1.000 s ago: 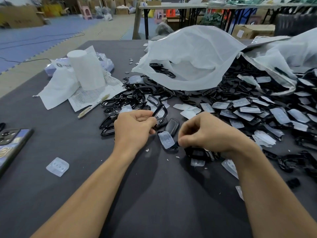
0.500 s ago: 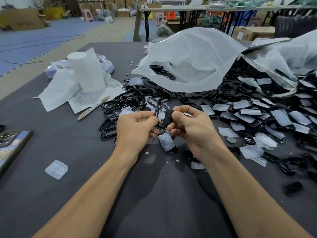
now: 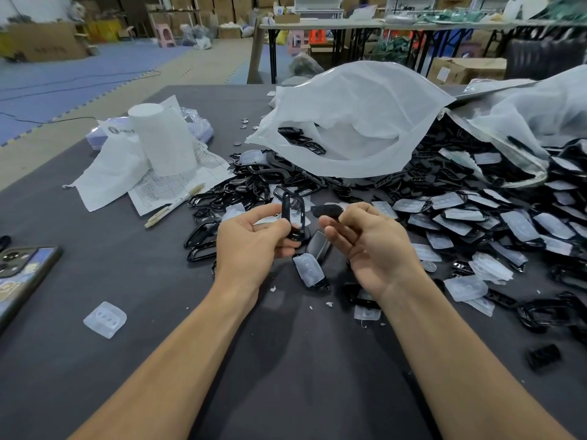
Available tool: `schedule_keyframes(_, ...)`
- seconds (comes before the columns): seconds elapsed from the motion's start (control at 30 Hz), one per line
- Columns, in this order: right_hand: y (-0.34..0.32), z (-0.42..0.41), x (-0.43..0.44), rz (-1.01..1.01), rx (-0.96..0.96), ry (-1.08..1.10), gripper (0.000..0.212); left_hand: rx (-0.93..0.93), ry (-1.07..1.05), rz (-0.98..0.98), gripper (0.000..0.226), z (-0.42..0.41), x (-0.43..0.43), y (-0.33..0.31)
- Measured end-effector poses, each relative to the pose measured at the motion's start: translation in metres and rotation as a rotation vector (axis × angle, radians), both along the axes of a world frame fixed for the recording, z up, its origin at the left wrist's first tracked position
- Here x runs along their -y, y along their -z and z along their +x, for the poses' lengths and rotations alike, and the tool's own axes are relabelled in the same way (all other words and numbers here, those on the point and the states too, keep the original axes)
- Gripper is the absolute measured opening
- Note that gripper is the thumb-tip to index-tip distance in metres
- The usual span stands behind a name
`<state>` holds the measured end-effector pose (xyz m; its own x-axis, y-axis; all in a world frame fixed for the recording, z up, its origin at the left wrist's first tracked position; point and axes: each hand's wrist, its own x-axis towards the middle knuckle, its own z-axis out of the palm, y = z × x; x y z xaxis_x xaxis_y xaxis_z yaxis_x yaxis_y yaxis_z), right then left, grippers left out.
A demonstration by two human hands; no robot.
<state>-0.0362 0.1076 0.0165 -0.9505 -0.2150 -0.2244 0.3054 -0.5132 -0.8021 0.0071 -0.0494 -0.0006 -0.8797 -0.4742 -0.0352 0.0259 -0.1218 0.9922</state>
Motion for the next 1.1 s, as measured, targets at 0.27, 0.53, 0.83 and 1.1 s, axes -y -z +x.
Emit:
schedule_keyframes(0.27,0.003,0.004,0.006,0.221,-0.130,-0.001,0.028,-0.008,0.111,0.050,0.021,0.003,-0.005,0.000)
schedule_keyframes(0.53,0.006,0.004,0.008,0.499,-0.328,0.113,0.021,-0.022,0.000,0.162,0.014,0.000,-0.004,-0.001)
schedule_keyframes(0.83,0.013,0.016,0.029,0.545,-0.335,0.207,0.030,-0.010,0.021,0.016,0.009,0.000,-0.012,0.008)
schedule_keyframes(1.1,0.016,0.019,0.025,1.164,-0.751,0.401,0.027,-0.045,0.095,-0.138,0.022,0.006,-0.017,0.006)
